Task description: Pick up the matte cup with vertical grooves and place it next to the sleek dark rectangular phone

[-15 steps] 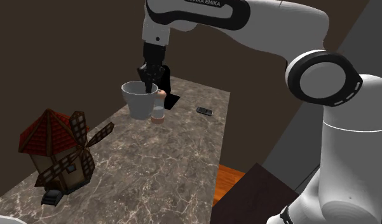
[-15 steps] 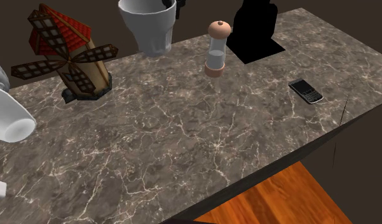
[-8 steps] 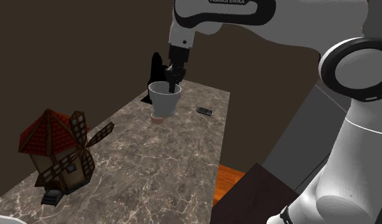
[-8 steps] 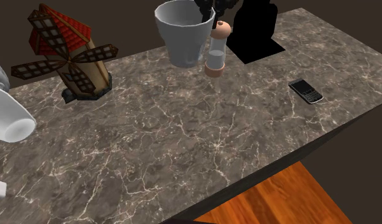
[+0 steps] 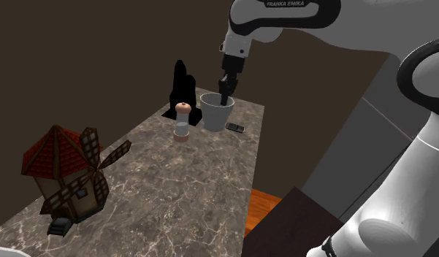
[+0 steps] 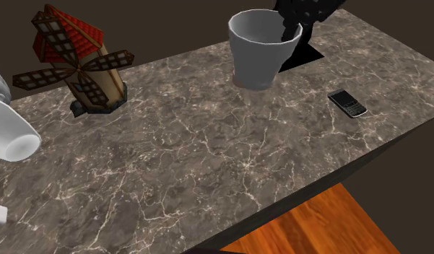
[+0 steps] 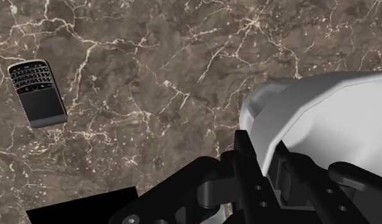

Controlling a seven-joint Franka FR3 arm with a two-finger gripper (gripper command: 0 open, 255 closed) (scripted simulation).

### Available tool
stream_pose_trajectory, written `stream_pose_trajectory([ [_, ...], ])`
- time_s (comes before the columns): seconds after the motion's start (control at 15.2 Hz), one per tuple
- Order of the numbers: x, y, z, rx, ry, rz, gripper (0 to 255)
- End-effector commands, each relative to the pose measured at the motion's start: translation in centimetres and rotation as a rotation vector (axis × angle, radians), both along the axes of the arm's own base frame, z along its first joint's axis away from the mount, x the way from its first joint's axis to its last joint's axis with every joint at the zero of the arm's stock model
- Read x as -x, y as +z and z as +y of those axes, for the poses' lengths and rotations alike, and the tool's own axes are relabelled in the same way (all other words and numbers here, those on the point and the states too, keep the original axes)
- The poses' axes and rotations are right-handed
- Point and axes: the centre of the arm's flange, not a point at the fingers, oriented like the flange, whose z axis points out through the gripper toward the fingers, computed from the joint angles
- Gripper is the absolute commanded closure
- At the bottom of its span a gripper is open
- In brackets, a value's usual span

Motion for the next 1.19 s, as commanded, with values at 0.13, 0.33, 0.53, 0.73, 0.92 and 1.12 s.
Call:
stream_pose_trajectory([
  [0.13,1.7,0.1,-5.0,-0.001,0.001,0.000,255],
  [0.33,2.9,0.1,-8.8,-0.001,0.001,0.000,255],
  [0.53,4.2,0.2,-12.5,-0.001,0.001,0.000,255],
  [0.73,4.7,-0.9,-13.9,-0.001,0.001,0.000,255],
  [0.92,4.7,-2.5,-13.9,-0.001,0.001,0.000,255],
  [1.12,4.7,-4.1,-13.9,-0.001,0.001,0.000,255],
])
